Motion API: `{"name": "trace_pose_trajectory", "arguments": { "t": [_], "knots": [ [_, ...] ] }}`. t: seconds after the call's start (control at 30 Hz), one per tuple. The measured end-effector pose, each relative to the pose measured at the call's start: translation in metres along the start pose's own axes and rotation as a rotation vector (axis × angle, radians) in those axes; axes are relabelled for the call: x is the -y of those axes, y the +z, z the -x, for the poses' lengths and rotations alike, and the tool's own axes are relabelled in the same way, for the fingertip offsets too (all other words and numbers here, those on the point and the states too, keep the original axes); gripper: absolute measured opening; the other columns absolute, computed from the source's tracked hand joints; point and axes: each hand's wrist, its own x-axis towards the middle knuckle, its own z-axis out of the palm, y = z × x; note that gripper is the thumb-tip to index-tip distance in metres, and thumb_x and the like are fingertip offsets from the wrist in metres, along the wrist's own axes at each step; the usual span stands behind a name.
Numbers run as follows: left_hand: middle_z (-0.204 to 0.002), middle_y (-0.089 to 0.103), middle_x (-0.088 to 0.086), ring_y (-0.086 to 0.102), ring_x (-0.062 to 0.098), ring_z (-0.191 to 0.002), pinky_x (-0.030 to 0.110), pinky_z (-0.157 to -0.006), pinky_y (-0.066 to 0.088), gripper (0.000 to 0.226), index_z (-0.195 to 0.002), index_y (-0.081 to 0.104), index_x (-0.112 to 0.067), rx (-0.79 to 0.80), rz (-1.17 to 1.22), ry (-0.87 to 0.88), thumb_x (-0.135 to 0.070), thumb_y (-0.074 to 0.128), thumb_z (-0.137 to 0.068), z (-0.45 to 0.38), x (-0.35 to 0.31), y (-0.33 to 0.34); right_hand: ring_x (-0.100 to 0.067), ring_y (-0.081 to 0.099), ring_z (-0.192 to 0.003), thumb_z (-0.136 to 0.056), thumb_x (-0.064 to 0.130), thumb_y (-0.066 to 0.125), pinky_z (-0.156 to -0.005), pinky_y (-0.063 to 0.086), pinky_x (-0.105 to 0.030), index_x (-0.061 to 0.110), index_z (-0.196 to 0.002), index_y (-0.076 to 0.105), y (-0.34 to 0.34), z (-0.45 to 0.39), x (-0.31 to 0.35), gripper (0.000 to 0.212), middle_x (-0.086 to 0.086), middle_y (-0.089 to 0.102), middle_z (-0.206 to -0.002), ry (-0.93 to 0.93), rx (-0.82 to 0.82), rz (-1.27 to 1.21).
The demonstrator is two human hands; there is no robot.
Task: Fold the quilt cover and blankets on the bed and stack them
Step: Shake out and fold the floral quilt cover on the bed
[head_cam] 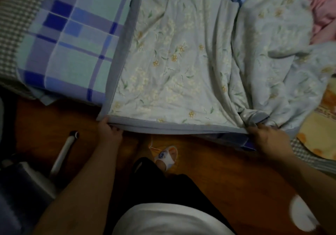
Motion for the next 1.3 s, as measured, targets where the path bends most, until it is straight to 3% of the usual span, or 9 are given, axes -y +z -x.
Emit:
{"name": "trace_pose_trajectory", "arguments": {
  "t": [0.17,0.27,0.33,0.47,0.63,0.87,1.07,1.2,1.3],
  "knots": [
    [-0.128,0.064,0.01,0.064,0.024,-0.116,0.04,-0.099,0.052,0.037,-0.134,0.055,-0.012,0.1,0.087,0.168,-0.019,0.054,-0.098,0.079,-0.07,-0.001,-0.033,0.059,-0.05,-0.065,0.006,0.082,-0.043,0.04,-0.03,0.014,-0.114,0.072,-0.02,0.032,-0.017,0.05,-0.016,0.066,-0.08,0.046,-0.091,-0.047],
    [-0.122,0.069,0.008,0.068,0.021,-0.108,0.037,-0.091,0.054,0.029,-0.122,0.06,-0.014,0.18,0.018,0.23,-0.012,0.056,-0.094,0.126,-0.099,0.004,-0.03,0.06,-0.051,-0.066,0.013,0.084,-0.042,0.043,-0.027,0.02,-0.12,0.07,-0.021,0.041,-0.012,0.056,-0.014,0.068,-0.078,0.132,-0.008,-0.056],
    [-0.121,0.068,0.009,0.069,0.021,-0.1,0.036,-0.081,0.057,0.029,-0.121,0.061,-0.01,0.039,-0.156,0.253,-0.013,0.059,-0.092,0.137,-0.103,-0.002,-0.03,0.062,-0.056,-0.067,0.019,0.083,-0.044,0.047,-0.03,0.024,-0.125,0.067,-0.025,0.041,-0.005,0.06,-0.012,0.069,-0.079,0.142,0.044,-0.067],
    [-0.118,0.059,0.013,0.06,0.022,-0.104,0.034,-0.091,0.053,0.039,-0.136,0.05,-0.004,-0.098,-0.225,0.091,-0.011,0.056,-0.098,0.151,-0.085,-0.015,-0.032,0.063,-0.061,-0.067,0.018,0.084,-0.047,0.04,-0.029,0.021,-0.121,0.068,-0.027,0.031,0.008,0.057,-0.013,0.068,-0.08,0.185,-0.014,-0.133],
    [-0.129,0.055,0.015,0.058,0.019,-0.097,0.026,-0.073,0.051,0.044,-0.136,0.049,-0.003,-0.14,-0.224,0.098,-0.002,0.06,-0.093,0.162,-0.061,-0.04,-0.033,0.058,-0.052,-0.079,0.015,0.074,-0.043,0.035,-0.027,0.022,-0.126,0.065,-0.016,0.042,0.001,0.049,-0.015,0.064,-0.079,0.228,-0.151,-0.243],
    [-0.127,0.051,0.021,0.051,0.035,-0.127,0.042,-0.103,0.046,0.044,-0.14,0.042,-0.002,-0.059,-0.329,-0.103,0.005,0.043,-0.096,0.167,-0.062,-0.036,-0.024,0.062,-0.06,-0.076,0.028,0.074,-0.045,0.038,-0.026,0.033,-0.117,0.068,-0.015,0.05,0.005,0.042,-0.003,0.067,-0.079,0.186,-0.004,-0.158],
    [-0.101,0.065,0.011,0.062,0.024,-0.092,0.041,-0.08,0.055,0.023,-0.112,0.062,-0.013,-0.048,-0.523,-0.069,-0.03,0.059,-0.099,0.151,-0.079,-0.034,-0.029,0.063,-0.063,-0.078,0.017,0.072,-0.048,0.037,-0.028,0.03,-0.111,0.071,-0.028,0.043,0.02,0.036,-0.008,0.068,-0.08,0.229,-0.054,-0.186],
    [-0.099,0.066,0.011,0.061,0.02,-0.087,0.032,-0.066,0.055,0.027,-0.118,0.064,-0.007,0.004,-0.907,-0.029,-0.022,0.064,-0.095,0.146,-0.098,-0.057,-0.024,0.063,-0.066,-0.08,0.022,0.071,-0.05,0.046,-0.029,0.031,-0.114,0.069,-0.028,0.054,0.008,0.035,-0.002,0.069,-0.085,0.252,0.034,-0.156],
    [-0.096,0.063,0.011,0.06,0.02,-0.084,0.028,-0.054,0.058,0.028,-0.119,0.062,-0.004,-0.04,-0.858,0.024,-0.018,0.064,-0.095,0.139,-0.119,-0.068,-0.023,0.063,-0.069,-0.082,0.024,0.07,-0.052,0.045,-0.03,0.032,-0.122,0.065,-0.028,0.057,-0.01,0.041,-0.002,0.069,-0.09,0.266,0.082,-0.178]
  ]
}}
